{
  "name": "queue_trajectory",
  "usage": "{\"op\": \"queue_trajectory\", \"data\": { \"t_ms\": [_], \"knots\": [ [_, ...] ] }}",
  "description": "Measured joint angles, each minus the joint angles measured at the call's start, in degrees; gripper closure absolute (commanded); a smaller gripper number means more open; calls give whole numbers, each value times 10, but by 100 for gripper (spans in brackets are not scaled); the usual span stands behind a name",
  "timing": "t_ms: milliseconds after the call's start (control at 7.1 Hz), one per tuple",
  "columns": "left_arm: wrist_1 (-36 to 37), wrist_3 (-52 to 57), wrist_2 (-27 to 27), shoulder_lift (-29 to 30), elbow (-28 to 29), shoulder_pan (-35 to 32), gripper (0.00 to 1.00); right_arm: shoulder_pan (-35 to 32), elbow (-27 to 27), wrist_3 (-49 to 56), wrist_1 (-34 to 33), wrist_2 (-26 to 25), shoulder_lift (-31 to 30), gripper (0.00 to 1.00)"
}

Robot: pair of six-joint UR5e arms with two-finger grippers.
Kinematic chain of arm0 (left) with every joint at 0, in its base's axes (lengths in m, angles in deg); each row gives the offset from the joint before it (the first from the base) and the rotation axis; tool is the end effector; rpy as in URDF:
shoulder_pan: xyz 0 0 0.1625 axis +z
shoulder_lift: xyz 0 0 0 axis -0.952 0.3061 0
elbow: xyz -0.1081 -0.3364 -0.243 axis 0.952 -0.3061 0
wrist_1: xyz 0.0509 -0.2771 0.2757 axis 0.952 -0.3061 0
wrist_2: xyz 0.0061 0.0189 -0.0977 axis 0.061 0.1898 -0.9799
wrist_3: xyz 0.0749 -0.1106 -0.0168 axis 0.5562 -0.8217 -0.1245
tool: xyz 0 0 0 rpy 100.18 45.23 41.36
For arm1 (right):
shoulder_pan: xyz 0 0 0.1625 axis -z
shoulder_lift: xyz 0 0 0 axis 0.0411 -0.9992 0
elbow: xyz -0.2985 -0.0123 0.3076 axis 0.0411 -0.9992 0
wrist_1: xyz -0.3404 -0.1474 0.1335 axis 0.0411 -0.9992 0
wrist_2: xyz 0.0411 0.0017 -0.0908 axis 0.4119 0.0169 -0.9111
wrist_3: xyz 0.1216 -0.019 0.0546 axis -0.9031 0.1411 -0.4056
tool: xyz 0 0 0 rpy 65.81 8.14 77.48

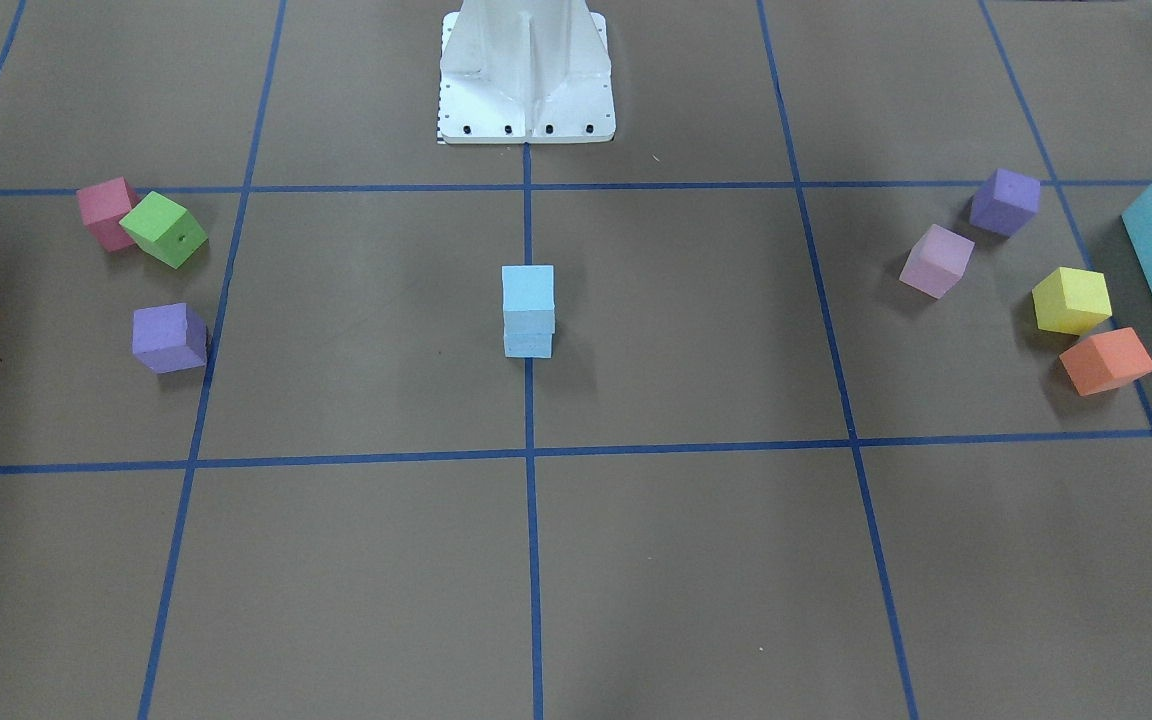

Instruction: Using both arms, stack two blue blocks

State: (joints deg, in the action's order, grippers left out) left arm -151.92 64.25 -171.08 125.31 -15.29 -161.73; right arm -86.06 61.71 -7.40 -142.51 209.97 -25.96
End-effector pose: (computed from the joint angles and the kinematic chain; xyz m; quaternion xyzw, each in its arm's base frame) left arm -0.0387 -0.4899 0.6142 0.1177 0.3520 0.1154 0.9214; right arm 0.0296 -0.6063 0.5646 0.0756 -0.3404 -0.0856 0.9333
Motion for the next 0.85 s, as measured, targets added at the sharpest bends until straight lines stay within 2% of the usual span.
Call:
{"op": "queue_trajectory", "data": {
  "t_ms": [282,846],
  "knots": [
    [0,-2,1,0,1,-1,2,2,-6,-1,26,2,-13,0],
    [1,-3,1,0,1,-1,2,3,-23,-1,27,5,-15,0]
  ]
}}
